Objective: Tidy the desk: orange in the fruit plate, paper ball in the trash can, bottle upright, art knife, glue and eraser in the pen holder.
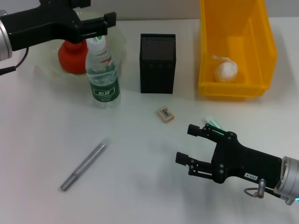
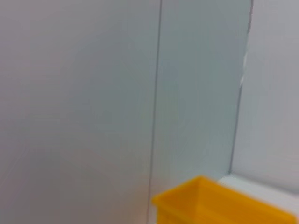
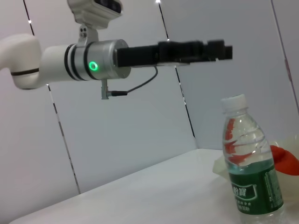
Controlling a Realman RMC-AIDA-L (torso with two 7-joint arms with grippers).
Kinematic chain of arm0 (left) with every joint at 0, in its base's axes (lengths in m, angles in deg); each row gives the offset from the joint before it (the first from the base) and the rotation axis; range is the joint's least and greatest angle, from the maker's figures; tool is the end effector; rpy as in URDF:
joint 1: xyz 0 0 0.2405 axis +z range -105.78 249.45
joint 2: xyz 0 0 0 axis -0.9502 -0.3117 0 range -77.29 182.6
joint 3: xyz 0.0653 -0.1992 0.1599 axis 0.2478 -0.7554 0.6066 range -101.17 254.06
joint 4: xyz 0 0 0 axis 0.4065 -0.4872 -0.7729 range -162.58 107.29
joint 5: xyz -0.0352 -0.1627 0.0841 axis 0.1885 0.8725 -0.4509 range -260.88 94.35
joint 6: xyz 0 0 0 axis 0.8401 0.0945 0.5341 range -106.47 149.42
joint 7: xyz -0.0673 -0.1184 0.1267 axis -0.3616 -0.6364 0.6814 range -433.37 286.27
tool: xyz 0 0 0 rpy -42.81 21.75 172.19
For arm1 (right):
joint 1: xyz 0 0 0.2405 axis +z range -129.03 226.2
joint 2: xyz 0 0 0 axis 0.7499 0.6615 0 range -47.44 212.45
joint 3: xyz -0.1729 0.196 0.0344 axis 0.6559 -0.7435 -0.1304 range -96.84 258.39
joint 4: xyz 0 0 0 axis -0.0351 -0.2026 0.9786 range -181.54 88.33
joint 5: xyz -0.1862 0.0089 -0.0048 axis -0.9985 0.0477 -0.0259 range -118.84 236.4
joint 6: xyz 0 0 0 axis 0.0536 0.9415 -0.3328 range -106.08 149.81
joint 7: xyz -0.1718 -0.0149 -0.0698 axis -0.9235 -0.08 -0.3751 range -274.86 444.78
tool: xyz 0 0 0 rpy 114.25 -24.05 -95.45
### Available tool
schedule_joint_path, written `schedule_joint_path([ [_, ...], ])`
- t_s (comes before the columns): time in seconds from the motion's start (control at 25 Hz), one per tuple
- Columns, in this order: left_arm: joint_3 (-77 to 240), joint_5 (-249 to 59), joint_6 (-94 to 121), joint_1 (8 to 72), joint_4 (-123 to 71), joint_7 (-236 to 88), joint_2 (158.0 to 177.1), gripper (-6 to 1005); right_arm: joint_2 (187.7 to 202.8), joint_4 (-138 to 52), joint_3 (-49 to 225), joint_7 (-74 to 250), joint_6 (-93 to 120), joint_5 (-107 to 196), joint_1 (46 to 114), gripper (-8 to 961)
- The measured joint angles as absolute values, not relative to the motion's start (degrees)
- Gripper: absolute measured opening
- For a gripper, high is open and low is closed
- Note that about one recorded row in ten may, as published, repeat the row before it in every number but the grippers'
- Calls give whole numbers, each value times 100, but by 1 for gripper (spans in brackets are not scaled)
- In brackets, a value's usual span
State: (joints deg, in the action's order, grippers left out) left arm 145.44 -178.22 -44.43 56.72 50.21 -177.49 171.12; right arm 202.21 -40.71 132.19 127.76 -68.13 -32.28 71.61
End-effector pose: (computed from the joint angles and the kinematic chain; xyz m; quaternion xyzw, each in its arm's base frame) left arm -0.1745 0.3550 0.0228 -0.9042 -0.1846 -0.2610 0.2831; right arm 0.2473 0.2445 -0.1000 -0.8988 0.1928 0.3647 0.1485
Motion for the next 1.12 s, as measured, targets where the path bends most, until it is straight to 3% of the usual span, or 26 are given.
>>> schedule_joint_path([
  [0.56, 13899, -16457, -8166, 5401, 2190, -14428, 17092, 807, 20221, -4072, 13160, 12785, -6814, -3195, 7160, 818],
  [1.12, 13863, -18060, -7875, 5443, 1822, -14055, 17105, 806, 20174, -3718, 13157, 13322, -6956, -3192, 7133, 818],
])
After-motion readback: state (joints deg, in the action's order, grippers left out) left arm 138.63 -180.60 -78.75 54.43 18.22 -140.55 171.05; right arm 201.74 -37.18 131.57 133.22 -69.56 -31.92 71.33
